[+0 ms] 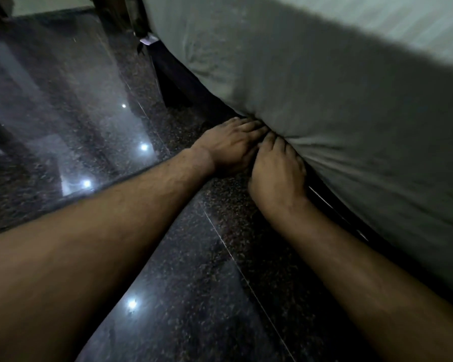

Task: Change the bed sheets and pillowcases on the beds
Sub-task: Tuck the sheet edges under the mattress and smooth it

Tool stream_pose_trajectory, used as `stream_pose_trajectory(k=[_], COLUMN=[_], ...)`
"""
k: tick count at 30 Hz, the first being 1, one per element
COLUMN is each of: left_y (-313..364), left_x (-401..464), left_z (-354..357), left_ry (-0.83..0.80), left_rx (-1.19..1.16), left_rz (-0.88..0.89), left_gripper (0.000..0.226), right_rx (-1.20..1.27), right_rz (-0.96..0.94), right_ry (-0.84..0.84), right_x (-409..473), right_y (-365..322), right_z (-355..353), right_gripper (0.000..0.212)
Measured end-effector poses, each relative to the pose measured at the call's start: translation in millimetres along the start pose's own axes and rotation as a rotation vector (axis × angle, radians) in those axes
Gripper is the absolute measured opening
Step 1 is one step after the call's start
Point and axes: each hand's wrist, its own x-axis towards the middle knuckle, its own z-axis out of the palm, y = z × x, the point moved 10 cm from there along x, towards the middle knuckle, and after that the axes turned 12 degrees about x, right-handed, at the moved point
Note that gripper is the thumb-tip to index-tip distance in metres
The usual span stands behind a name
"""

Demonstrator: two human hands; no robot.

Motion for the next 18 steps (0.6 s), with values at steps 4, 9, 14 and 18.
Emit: stream_pose_trajectory(k=[4, 9, 14, 18], left_y=[-32, -21, -56, -90], left_x=[31, 4, -29, -26], left_z=[-3, -17, -17, 6], left_ry=[-0.274, -0.080, 0.058, -0.036], left_rx=[0.025, 0.115, -0.001, -0.050], left_rz=[-0.163, -0.070, -0.245, -0.324], left_gripper=[0.047, 0.041, 0.051, 0.068], right_rx=[0.209, 0.114, 0.152, 0.243], right_rz=[0.060, -0.083, -0.180, -0.354], right_ry=[-0.127, -0.147, -0.080, -0.081], right_x=[30, -14, -39, 4], right_y=[-2, 5, -9, -57], right_z=[2, -8, -38, -31], right_gripper=[0.063, 0.086, 0.044, 0.057])
